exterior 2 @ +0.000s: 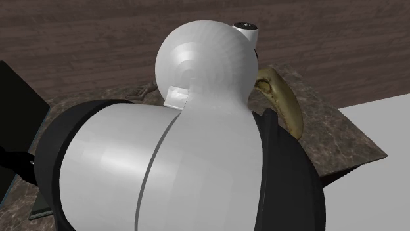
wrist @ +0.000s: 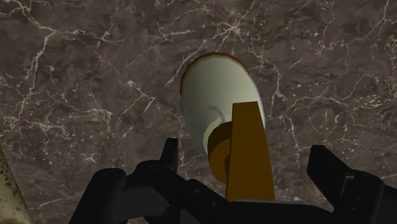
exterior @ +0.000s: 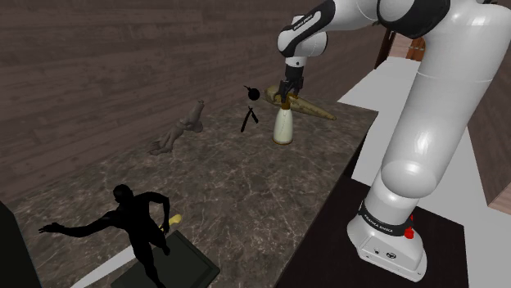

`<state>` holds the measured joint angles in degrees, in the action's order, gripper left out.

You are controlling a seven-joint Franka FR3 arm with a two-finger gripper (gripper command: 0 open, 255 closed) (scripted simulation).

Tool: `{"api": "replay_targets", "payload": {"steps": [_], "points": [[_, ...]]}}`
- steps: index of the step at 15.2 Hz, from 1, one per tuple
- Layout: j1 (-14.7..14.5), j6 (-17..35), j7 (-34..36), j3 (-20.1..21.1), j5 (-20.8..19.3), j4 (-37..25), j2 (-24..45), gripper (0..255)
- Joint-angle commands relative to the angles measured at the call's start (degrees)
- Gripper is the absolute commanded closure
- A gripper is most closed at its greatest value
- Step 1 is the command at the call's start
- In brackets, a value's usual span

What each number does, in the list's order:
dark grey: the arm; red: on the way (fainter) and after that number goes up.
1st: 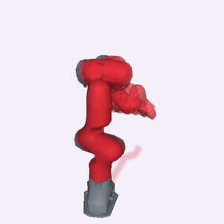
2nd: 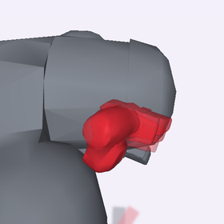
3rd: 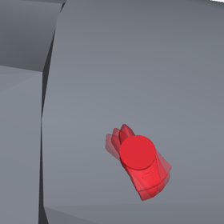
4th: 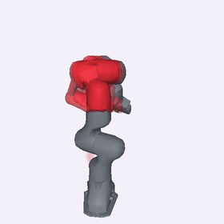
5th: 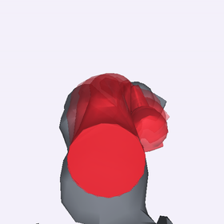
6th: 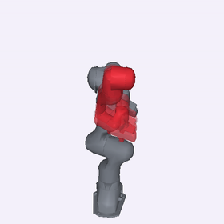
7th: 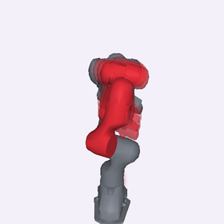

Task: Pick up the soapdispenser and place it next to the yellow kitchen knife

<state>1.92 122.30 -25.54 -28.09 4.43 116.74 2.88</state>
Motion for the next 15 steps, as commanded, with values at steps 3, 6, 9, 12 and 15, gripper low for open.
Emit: {"api": "replay_targets", "payload": {"steps": [3, 6, 9, 12, 15], "points": [[0.00, 0.00, 0.00, 0.00, 0.00, 0.00, 0.00, 255], [0.02, 0.00, -0.03, -0.01, 0.01, -0.01, 0.02, 255], [0.02, 0.00, -0.04, -0.02, 0.02, -0.02, 0.02, 255], [-0.02, -0.72, 0.17, 0.00, -0.21, -0.45, -0.31, 255], [-0.09, -2.90, 0.61, 0.01, -0.75, -1.93, -1.14, 255]]}}
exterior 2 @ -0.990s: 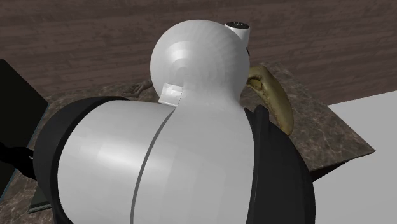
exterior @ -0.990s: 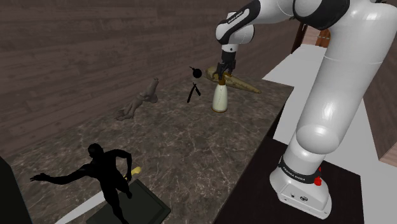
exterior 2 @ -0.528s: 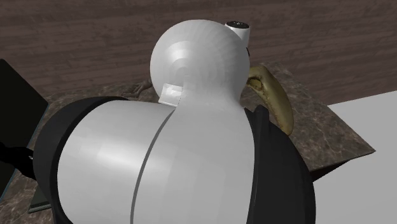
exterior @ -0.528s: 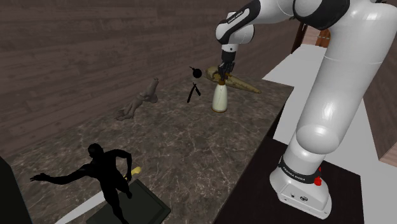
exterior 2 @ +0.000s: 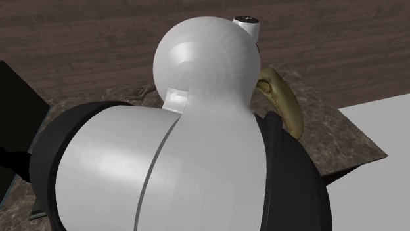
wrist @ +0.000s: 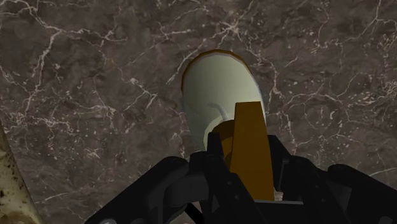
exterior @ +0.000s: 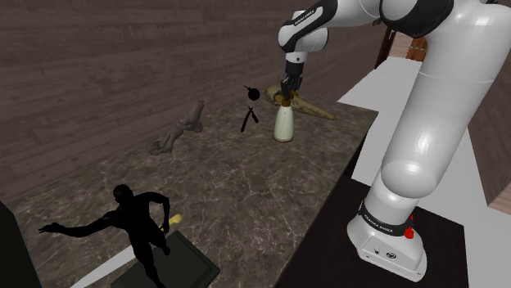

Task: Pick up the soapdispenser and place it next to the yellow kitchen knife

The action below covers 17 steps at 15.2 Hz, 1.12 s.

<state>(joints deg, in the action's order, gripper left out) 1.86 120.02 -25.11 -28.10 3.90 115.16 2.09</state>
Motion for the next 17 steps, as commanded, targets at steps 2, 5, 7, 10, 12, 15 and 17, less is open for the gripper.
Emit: {"api": "replay_targets", "payload": {"steps": [2, 5, 7, 10, 12, 15, 17], "points": [[-0.07, -2.10, 0.44, 0.02, -0.53, -1.40, -0.84, 255], [-0.12, -4.31, 0.79, 0.05, -0.93, -3.07, -1.47, 255], [-0.14, -5.80, 0.99, 0.07, -1.16, -4.24, -1.83, 255], [-0.18, -8.04, 1.24, 0.10, -1.43, -6.10, -2.27, 255], [-0.20, -9.54, 1.38, 0.12, -1.56, -7.41, -2.49, 255], [-0.22, -11.81, 1.55, 0.14, -1.71, -9.48, -2.72, 255], [-0.22, -13.33, 1.64, 0.15, -1.77, -10.94, -2.80, 255]]}}
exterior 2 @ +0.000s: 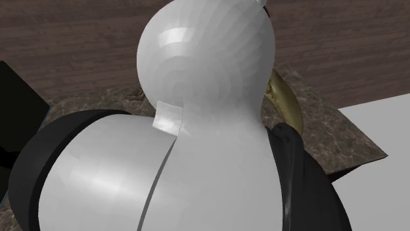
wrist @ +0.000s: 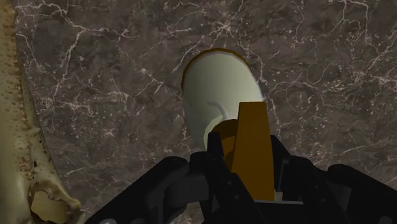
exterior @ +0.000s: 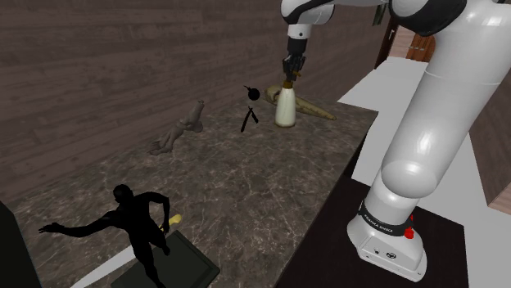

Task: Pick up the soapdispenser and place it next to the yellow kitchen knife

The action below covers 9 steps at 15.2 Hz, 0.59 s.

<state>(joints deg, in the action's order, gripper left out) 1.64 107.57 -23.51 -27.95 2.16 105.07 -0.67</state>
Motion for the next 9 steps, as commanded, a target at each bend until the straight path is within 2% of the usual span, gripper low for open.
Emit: {"api": "replay_targets", "payload": {"steps": [1, 9], "points": [[0.00, -1.64, 0.07, 0.00, -0.05, -1.59, -0.07, 255], [0.05, -7.88, 0.16, -0.06, 0.08, -8.15, 0.30, 255]]}}
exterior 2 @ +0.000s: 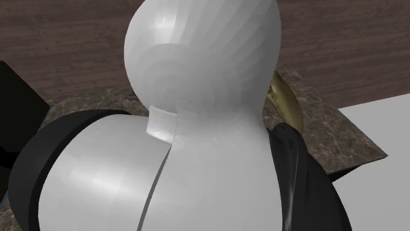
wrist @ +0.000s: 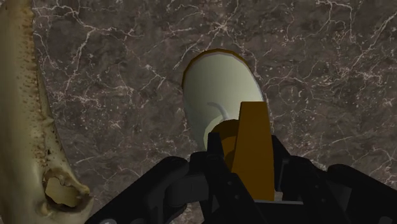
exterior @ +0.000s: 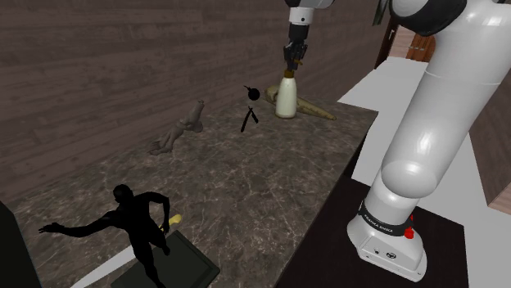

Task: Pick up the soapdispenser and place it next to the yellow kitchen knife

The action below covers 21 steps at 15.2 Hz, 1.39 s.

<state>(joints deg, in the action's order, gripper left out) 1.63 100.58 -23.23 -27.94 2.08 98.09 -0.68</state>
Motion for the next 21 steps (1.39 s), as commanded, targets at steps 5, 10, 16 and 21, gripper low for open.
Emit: {"api": "replay_targets", "payload": {"steps": [5, 10, 16, 21], "points": [[0.18, -4.92, -0.23, -0.19, 0.50, -5.86, 1.06, 255], [0.43, -9.11, -0.48, -0.41, 1.08, -11.08, 2.25, 255], [0.99, -14.46, -0.97, -0.80, 2.16, -18.26, 4.37, 255], [1.84, -19.32, -1.56, -1.27, 3.53, -25.28, 6.88, 255]]}}
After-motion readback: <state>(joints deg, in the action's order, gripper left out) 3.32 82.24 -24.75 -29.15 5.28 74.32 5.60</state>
